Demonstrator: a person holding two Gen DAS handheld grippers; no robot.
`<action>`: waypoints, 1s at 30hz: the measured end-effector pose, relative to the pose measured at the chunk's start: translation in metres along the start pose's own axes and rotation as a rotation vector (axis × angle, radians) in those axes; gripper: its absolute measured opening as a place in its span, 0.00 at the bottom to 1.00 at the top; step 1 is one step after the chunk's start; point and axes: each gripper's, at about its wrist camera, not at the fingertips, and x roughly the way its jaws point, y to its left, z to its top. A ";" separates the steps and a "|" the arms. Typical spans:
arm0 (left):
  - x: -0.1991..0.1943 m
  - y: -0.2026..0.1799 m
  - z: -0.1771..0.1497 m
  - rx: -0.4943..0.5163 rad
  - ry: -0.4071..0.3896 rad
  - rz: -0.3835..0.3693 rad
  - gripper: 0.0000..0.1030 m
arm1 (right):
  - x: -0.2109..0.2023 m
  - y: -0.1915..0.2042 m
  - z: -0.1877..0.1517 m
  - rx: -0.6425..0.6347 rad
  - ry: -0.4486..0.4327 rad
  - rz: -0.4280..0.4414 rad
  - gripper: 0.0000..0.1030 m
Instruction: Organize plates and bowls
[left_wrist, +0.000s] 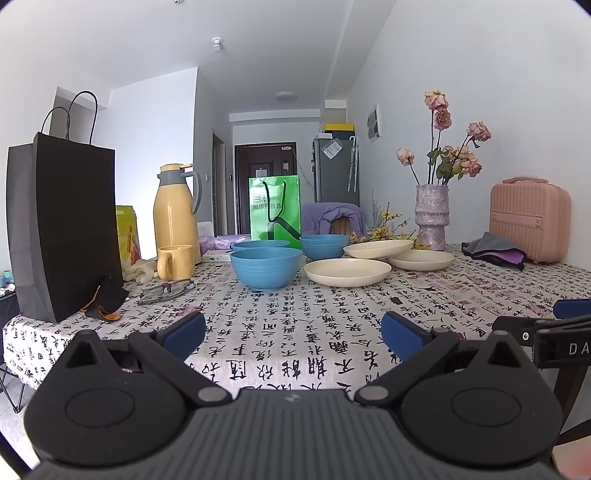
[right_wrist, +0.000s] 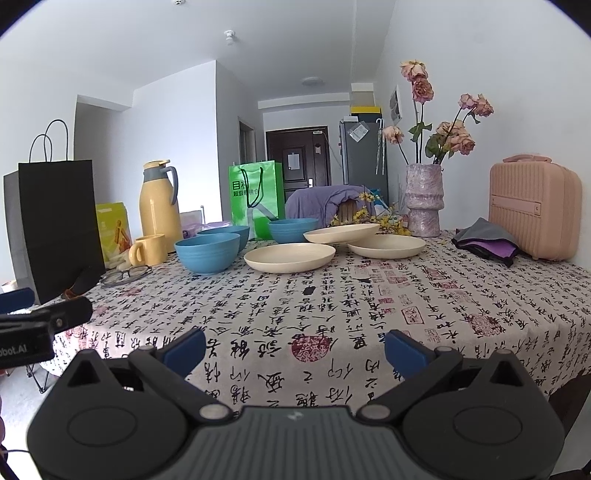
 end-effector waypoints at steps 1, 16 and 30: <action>0.000 0.000 0.000 0.000 0.002 0.001 1.00 | 0.000 0.000 0.000 0.002 -0.001 0.001 1.00; 0.030 0.006 0.003 -0.015 0.055 0.017 1.00 | 0.016 -0.008 0.007 0.012 -0.021 -0.006 1.00; 0.093 0.010 0.037 -0.030 0.040 -0.003 1.00 | 0.065 -0.014 0.042 -0.043 -0.077 -0.019 1.00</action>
